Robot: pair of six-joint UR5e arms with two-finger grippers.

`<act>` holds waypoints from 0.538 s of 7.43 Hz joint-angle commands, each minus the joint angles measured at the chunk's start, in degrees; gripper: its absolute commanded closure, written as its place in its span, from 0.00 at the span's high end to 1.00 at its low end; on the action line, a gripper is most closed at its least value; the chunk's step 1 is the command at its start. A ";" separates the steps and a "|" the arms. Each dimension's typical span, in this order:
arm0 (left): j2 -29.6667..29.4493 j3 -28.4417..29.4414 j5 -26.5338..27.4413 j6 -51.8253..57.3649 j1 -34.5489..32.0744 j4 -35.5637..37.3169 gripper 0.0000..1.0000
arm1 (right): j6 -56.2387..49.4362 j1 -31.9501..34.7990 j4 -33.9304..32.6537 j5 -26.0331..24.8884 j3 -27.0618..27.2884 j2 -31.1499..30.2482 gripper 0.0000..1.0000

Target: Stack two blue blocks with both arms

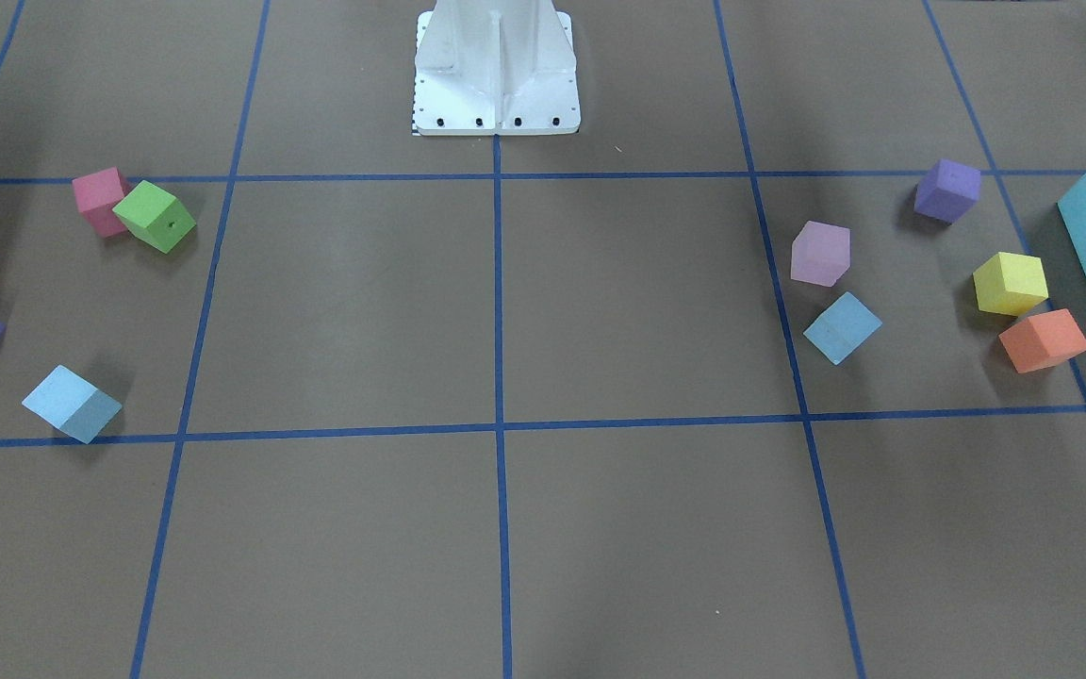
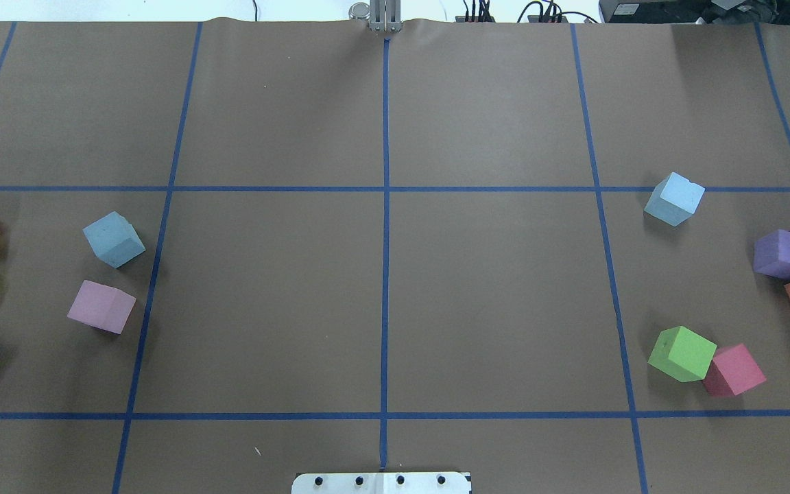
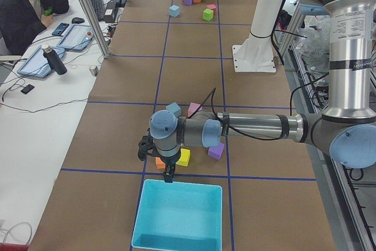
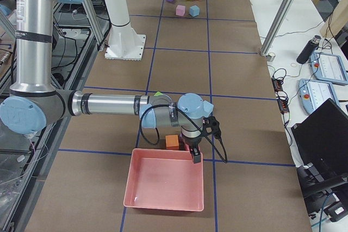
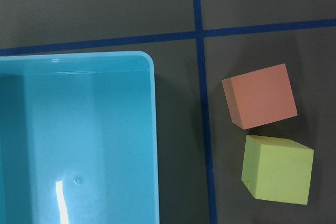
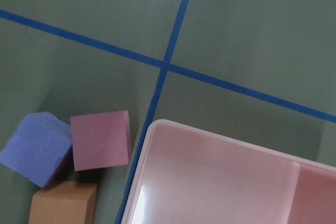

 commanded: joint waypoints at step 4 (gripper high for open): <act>-0.33 -0.06 -0.03 -0.21 0.09 -0.17 0.99 | 37.18 -16.86 14.66 -1.53 2.66 4.19 1.00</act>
